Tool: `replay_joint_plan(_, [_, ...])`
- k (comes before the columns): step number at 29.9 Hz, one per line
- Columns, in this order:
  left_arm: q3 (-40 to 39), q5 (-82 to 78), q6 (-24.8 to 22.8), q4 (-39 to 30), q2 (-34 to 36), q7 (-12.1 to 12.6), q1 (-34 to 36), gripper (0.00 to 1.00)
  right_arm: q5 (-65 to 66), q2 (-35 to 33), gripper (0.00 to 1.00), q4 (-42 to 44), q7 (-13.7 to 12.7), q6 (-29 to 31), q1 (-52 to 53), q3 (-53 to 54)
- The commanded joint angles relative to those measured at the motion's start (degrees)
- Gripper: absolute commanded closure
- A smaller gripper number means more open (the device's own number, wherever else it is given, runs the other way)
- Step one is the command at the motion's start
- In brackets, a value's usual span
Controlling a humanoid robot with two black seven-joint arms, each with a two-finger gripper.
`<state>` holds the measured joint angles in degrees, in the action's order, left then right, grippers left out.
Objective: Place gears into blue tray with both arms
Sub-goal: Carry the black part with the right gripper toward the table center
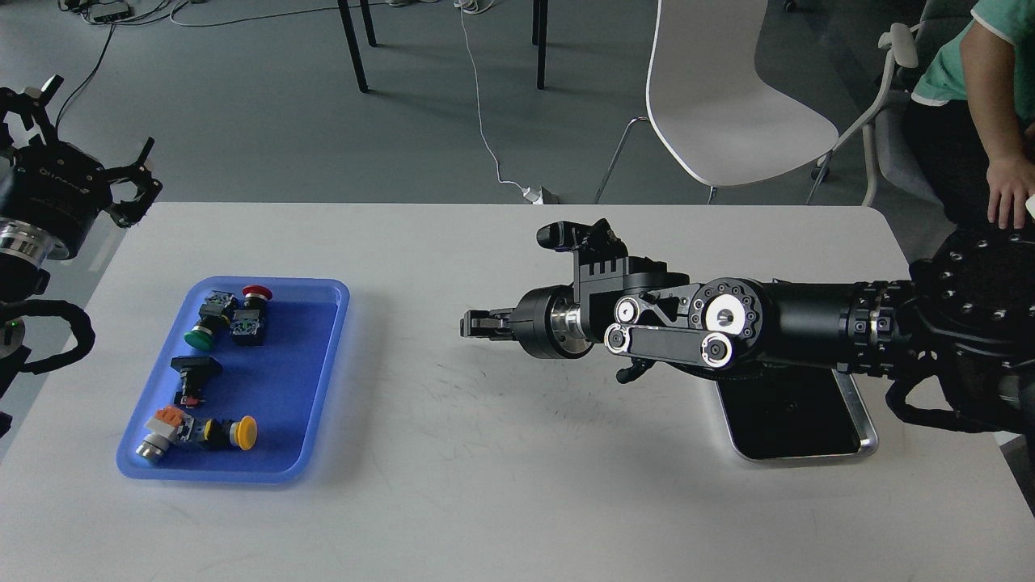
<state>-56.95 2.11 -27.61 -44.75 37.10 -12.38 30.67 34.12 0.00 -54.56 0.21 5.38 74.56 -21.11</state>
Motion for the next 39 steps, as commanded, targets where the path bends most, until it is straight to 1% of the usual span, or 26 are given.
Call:
replay_joint_plan(1, [0.0, 0.0, -0.1, 0.0, -0.1, 0.0, 0.0, 0.02, -0.5, 0.0, 0.98, 2.6, 1.9, -0.7, -2.1, 1.0])
replay_joint_plan(3, [0.0, 0.0, -0.2, 0.0, -0.1, 0.0, 0.0, 0.02, -1.1, 0.0, 0.98, 2.6, 2.9, -0.6, -2.8, 1.6])
replay_joint_plan(6, [-0.1, 0.0, -0.3, 0.0, -0.1, 0.0, -0.1, 0.02, -2.0, 0.0, 0.98, 1.9, 3.7, -0.3, -3.1, 2.7])
replay_joint_plan(11, [-0.2, 0.0, -0.4, 0.0, -0.1, 0.0, 0.0, 0.02, -7.0, 0.0, 0.98, -0.1, 5.8, 0.1, -3.2, 3.4])
replay_joint_plan(16, [-0.2, 0.0, -0.4, 0.0, 0.0, 0.0, 0.0, 0.01, -9.1, 0.0, 0.97, -1.9, 5.9, 0.7, -3.5, 4.8])
replay_joint_plan(20, [0.0, 0.0, -0.4, -0.1, -0.1, 0.0, 0.0, 0.01, -9.9, 0.0, 0.96, -2.6, 5.0, 2.9, -3.8, 4.8])
replay_joint_plan(24, [0.1, 0.0, -0.4, -0.1, 0.0, 0.0, 0.0, 0.01, -9.9, 0.0, 0.96, -3.1, 4.7, 3.0, -4.7, 4.7])
replay_joint_plan(29, [-0.1, 0.0, -0.4, -0.1, -0.2, 0.0, 0.0, 0.01, -9.6, 0.0, 0.96, -2.9, 2.7, 2.9, -7.1, 4.5])
replay_joint_plan(34, [-0.1, 0.0, -0.4, 0.0, -0.4, 0.0, 0.2, 0.02, -9.5, 0.0, 0.95, -2.7, 2.3, 2.8, -7.9, 4.5])
replay_joint_plan(39, [-0.1, 0.0, -0.4, 0.0, -0.5, 0.0, 0.2, 0.02, -9.4, 0.0, 0.89, -2.6, 1.7, 2.7, -8.7, 4.4])
